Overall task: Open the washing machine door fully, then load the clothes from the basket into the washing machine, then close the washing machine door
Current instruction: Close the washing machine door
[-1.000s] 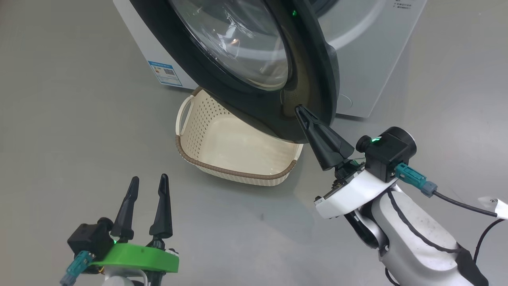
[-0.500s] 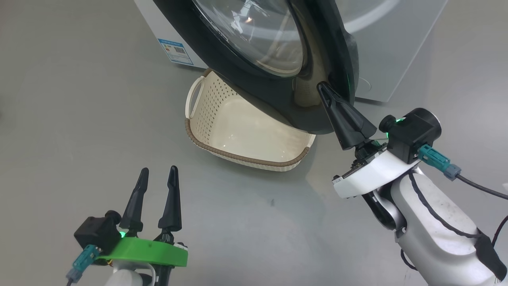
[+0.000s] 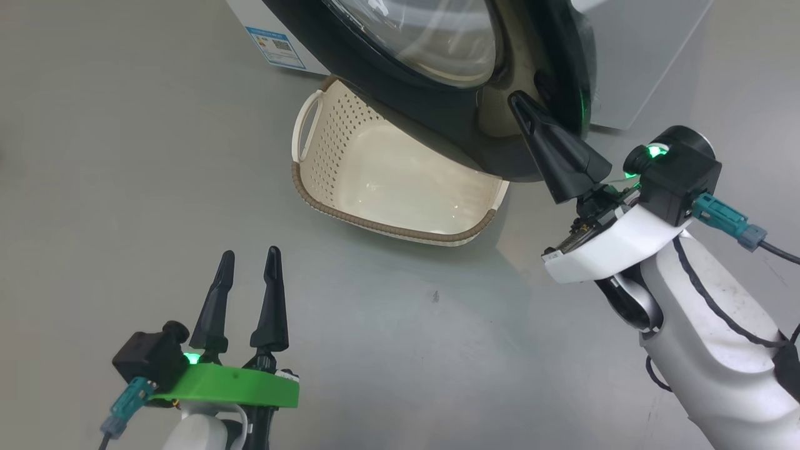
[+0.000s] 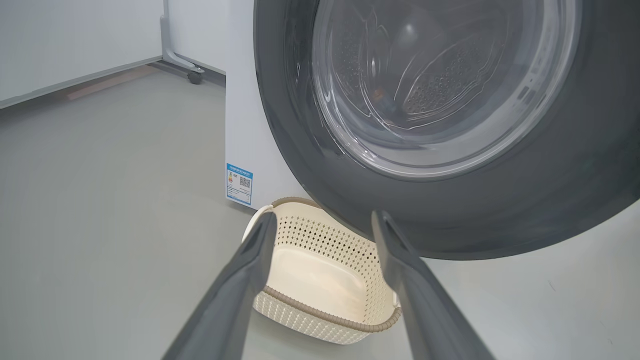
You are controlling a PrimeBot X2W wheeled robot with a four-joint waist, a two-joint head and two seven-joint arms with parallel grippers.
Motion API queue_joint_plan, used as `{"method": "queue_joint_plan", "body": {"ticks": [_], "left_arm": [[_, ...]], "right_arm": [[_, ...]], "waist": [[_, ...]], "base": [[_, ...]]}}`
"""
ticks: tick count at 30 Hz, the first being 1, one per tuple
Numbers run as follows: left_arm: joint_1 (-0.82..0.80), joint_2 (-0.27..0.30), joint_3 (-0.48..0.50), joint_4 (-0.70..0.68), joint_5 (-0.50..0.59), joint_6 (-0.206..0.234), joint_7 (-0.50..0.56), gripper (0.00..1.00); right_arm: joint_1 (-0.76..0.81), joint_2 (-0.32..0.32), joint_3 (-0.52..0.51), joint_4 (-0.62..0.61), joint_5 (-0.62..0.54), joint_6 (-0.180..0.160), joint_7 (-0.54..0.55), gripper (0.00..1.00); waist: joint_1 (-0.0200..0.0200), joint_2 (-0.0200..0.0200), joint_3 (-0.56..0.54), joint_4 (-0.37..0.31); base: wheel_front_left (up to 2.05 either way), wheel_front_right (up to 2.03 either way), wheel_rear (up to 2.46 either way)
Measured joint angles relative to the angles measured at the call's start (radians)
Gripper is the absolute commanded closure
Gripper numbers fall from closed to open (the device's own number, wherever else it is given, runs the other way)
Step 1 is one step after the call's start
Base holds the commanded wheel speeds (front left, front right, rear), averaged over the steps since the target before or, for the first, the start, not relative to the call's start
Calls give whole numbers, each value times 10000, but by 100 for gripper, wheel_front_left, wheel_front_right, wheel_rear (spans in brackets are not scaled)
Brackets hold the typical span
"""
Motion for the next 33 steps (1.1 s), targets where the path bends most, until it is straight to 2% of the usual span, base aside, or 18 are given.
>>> {"method": "queue_joint_plan", "body": {"ticks": [14,33], "left_arm": [[-274,-6,-380,-426,-176,140,0,0],[-796,-15,-851,-1187,-686,313,-2,0]], "right_arm": [[-720,-297,-667,-167,-12,50,0,100],[-2531,-1106,-1363,-176,-192,56,0,100]], "waist": [[-1,0,613,-60],[0,0,1676,105]], "base": [[0,0,0],[0,0,0]]}}
